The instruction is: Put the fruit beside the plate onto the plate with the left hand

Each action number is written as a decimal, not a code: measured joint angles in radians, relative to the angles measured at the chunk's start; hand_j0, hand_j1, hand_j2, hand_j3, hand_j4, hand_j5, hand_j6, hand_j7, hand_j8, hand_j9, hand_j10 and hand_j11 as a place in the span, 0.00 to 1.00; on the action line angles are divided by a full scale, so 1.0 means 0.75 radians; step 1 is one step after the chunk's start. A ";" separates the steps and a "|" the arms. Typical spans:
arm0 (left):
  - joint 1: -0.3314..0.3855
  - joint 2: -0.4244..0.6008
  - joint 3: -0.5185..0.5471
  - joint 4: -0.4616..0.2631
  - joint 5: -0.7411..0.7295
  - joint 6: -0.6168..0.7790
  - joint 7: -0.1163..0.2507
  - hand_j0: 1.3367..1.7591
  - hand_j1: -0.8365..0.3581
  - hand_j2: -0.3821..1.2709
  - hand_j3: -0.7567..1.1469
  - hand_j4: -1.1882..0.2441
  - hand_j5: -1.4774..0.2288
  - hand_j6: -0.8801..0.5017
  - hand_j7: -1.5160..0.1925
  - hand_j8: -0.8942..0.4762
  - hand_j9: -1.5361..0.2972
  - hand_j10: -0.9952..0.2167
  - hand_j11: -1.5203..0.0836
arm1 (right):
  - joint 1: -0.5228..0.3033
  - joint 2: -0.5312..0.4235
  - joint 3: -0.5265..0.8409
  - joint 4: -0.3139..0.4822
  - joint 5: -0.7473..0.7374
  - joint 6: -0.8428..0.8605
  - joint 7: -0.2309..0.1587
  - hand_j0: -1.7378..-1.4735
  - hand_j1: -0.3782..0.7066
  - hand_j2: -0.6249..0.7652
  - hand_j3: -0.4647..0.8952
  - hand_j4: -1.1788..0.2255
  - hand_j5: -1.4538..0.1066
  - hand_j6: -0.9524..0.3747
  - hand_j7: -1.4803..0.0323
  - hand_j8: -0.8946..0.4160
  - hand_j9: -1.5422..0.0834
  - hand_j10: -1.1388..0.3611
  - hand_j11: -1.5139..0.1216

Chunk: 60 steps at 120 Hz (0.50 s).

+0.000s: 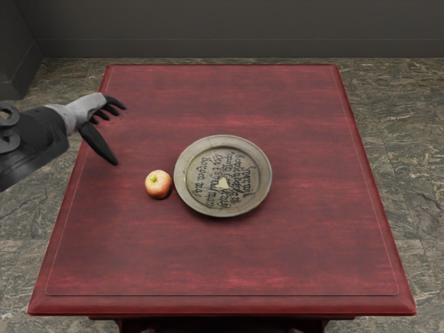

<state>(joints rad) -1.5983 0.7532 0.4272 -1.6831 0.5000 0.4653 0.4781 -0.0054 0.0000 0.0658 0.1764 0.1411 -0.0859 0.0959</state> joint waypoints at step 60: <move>-0.022 -0.274 0.183 -0.068 -0.058 0.191 0.122 0.76 0.75 0.26 0.40 0.66 0.68 0.46 0.70 0.47 0.66 0.62 0.75 | 0.003 0.000 -0.001 0.000 0.000 0.000 0.005 0.30 0.07 0.44 0.34 0.81 0.90 0.69 0.95 0.65 0.92 0.73 0.90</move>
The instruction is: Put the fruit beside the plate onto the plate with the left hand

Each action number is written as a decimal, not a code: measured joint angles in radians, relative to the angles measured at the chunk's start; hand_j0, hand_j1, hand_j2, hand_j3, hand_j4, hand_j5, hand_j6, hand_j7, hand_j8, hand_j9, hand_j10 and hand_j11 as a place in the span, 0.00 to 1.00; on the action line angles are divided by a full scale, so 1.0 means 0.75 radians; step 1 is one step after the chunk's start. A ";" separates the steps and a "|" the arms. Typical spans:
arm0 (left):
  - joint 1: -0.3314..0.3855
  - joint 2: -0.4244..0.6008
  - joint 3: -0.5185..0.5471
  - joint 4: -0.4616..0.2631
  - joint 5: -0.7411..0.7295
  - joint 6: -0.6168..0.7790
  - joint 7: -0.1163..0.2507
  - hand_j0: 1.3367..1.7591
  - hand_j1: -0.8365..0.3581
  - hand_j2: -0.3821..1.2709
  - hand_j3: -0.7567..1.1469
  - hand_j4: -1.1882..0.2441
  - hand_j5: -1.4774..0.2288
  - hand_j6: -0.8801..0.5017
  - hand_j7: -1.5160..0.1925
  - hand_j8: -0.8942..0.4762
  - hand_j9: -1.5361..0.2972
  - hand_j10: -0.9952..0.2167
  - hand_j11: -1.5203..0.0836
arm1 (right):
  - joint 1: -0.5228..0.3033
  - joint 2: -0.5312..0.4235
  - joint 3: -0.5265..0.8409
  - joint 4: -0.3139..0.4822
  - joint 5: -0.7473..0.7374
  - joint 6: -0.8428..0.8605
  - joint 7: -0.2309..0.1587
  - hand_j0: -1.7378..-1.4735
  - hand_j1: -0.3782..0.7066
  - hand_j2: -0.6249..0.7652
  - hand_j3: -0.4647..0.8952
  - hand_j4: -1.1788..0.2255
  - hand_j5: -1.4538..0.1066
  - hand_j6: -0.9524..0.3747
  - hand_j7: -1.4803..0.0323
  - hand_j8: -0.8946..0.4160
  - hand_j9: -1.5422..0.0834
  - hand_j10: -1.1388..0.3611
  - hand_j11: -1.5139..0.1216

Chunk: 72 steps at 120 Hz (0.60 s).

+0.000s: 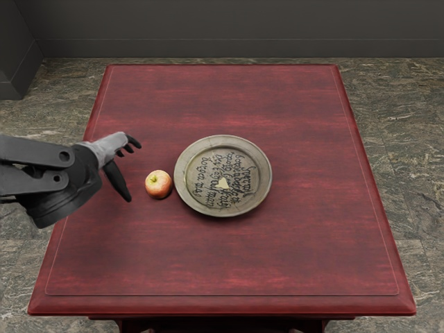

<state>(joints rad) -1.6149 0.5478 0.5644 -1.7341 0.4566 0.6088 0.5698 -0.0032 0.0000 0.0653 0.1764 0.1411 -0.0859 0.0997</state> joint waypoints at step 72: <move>-0.180 -0.335 0.200 0.085 -0.293 0.003 0.038 0.76 0.74 0.26 0.40 0.66 0.68 0.46 0.70 0.47 0.66 0.62 0.75 | 0.000 0.000 -0.001 0.000 0.000 0.000 0.000 0.30 0.07 0.44 0.34 0.81 0.90 0.69 0.95 0.65 0.92 0.74 0.90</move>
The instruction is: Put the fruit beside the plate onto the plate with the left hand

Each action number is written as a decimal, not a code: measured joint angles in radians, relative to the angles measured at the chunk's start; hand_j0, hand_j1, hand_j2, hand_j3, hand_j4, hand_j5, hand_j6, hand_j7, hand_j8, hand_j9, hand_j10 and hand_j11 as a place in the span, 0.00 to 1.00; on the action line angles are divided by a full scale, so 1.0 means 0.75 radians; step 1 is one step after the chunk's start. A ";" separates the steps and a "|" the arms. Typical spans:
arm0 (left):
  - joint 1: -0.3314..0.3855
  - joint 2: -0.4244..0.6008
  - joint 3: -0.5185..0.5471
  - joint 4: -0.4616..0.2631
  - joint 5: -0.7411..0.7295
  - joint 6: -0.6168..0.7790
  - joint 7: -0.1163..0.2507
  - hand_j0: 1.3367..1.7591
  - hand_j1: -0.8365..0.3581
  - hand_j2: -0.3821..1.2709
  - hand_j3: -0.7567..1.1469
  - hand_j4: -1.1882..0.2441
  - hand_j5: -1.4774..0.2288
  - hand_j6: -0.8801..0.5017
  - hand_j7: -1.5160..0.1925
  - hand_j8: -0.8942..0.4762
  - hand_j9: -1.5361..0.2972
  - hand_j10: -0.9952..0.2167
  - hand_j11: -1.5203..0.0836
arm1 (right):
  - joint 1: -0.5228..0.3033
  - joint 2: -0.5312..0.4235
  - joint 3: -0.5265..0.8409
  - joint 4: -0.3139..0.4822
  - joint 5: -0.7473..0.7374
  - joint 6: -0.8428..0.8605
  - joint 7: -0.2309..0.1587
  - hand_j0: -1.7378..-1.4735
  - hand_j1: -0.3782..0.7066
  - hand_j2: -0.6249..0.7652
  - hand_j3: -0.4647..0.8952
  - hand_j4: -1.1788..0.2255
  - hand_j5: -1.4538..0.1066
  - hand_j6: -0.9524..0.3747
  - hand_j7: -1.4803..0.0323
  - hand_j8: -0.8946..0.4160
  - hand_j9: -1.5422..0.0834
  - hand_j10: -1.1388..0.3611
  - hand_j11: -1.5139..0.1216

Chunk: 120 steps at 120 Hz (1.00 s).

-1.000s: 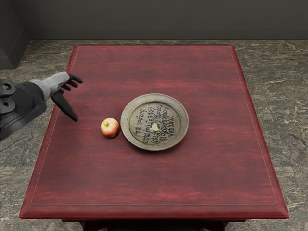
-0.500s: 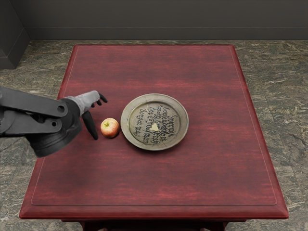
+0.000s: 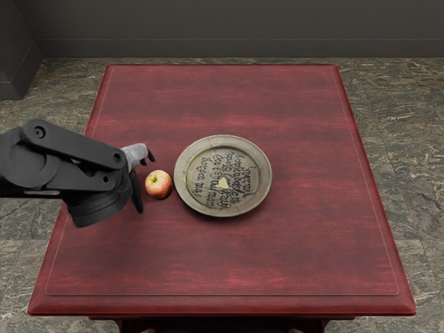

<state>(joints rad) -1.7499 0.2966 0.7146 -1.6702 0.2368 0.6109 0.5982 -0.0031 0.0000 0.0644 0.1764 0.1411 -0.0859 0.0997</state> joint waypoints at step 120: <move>0.092 -0.211 -0.009 0.233 -0.005 0.000 -0.002 0.76 0.71 0.27 0.40 0.63 0.65 0.43 0.67 0.45 0.64 0.59 0.72 | 0.000 0.000 0.000 0.000 0.000 0.000 0.000 0.30 0.07 0.44 0.34 0.81 0.90 0.69 0.95 0.65 0.92 0.73 0.90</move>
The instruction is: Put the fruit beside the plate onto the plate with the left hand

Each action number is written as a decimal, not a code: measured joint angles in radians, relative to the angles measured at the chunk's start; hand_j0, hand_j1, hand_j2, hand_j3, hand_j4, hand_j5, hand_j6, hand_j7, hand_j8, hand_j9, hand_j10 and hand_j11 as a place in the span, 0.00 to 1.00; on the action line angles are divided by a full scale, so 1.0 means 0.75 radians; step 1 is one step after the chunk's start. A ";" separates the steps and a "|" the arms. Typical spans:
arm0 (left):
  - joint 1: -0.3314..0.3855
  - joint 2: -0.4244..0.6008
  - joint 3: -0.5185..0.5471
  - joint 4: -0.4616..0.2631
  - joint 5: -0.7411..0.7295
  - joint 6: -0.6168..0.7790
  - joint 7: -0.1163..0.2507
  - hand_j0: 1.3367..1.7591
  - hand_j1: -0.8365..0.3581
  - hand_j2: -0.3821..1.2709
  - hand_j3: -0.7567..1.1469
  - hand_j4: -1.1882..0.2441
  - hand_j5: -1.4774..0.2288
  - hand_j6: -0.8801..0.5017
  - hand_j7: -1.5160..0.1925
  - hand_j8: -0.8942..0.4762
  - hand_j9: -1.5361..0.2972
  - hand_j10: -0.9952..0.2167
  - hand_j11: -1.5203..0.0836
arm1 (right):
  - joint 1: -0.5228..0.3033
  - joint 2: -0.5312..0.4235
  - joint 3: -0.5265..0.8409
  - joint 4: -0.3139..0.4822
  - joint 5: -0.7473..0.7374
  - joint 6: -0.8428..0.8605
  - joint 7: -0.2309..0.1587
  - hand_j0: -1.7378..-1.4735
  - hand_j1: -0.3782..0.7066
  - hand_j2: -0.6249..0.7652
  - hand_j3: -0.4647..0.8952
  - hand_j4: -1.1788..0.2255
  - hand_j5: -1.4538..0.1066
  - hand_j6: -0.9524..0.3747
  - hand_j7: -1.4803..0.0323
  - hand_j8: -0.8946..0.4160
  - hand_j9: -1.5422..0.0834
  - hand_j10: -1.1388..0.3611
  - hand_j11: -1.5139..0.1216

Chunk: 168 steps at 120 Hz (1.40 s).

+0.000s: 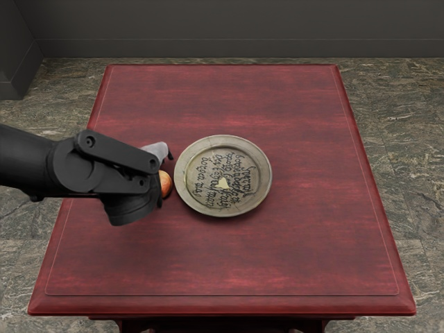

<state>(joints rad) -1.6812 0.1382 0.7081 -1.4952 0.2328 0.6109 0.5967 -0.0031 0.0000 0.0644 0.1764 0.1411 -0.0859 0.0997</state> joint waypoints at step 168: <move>-0.422 -0.184 0.136 -0.075 -0.201 -0.010 0.006 0.74 0.43 0.48 0.40 0.35 0.14 0.46 0.20 0.46 0.20 0.28 0.23 | 0.000 0.000 0.000 0.000 0.000 0.000 0.000 0.30 0.07 0.44 0.34 0.81 0.90 0.69 0.95 0.65 0.92 0.73 0.90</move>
<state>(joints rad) -1.9977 0.0002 0.8098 -1.5511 0.0820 0.6031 0.6015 -0.0031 0.0000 0.0644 0.1764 0.1411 -0.0858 0.0997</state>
